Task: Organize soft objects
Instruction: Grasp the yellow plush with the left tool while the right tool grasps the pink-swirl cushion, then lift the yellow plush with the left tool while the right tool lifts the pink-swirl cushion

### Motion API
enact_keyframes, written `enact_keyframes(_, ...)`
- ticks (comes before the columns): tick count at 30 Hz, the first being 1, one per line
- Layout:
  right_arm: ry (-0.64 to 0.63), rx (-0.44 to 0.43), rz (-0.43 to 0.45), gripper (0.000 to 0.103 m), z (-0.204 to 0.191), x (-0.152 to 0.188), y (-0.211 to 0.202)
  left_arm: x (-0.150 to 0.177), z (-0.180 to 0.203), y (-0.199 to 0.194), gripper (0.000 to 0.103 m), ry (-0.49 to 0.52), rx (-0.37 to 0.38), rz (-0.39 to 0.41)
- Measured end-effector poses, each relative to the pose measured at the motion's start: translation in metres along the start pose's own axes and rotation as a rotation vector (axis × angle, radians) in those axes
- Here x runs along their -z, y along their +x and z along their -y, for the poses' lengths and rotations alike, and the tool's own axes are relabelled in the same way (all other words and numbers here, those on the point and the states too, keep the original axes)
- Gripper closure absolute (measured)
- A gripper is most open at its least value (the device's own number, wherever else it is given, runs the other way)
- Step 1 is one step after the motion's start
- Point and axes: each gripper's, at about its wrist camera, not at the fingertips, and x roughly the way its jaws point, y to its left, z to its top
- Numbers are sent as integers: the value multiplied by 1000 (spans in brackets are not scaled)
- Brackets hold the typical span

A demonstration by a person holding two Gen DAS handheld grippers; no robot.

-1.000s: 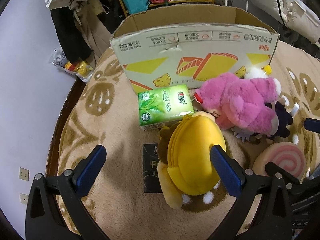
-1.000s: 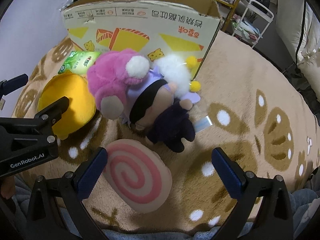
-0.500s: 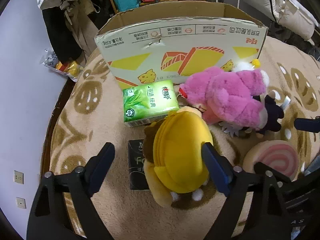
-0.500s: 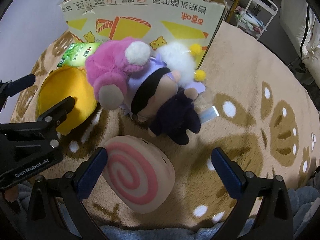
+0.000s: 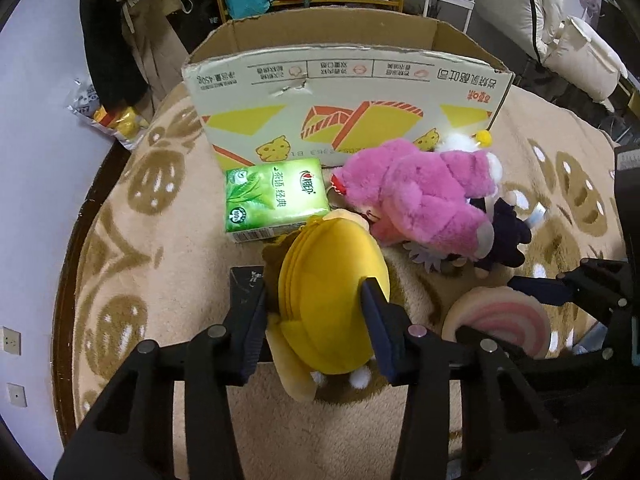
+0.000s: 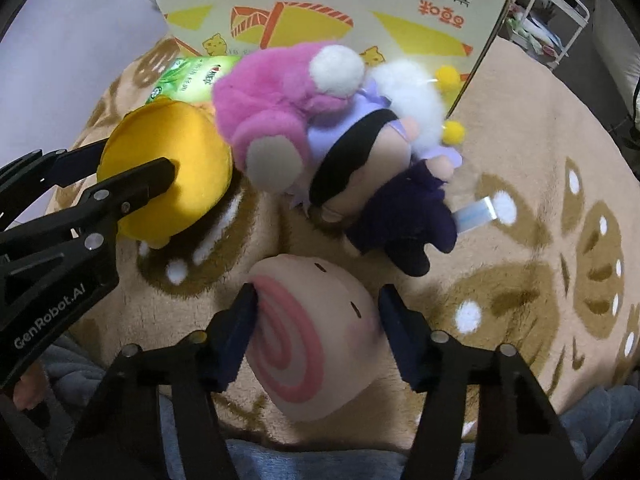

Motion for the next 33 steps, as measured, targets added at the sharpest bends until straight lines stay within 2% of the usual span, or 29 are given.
enact_keyframes(4, 31, -25, 21, 52, 4, 1, -4, 6, 1, -11, 60, 2, -24, 18)
enact_keyframes(8, 31, -6, 55, 60, 5, 0, -11, 12, 2, -26, 61, 12, -46, 49)
enact_keyframes(15, 42, 30, 106, 61, 3, 6, -28, 18, -9, -51, 61, -40, -70, 110)
enact_keyframes(18, 55, 28, 153, 61, 7, 10, -41, 21, -15, -66, 61, -68, -48, 156)
enact_keyframes(23, 107, 1, 309, 61, 21, 15, -83, 28, -14, -97, 61, -69, -90, 249)
enact_keyframes(28, 153, 4, 519, 61, 30, 25, -125, 36, -11, -126, 61, -54, -143, 364)
enact_keyframes(33, 182, 15, 654, 61, 29, 35, -147, 40, -11, -146, 61, -51, -169, 448)
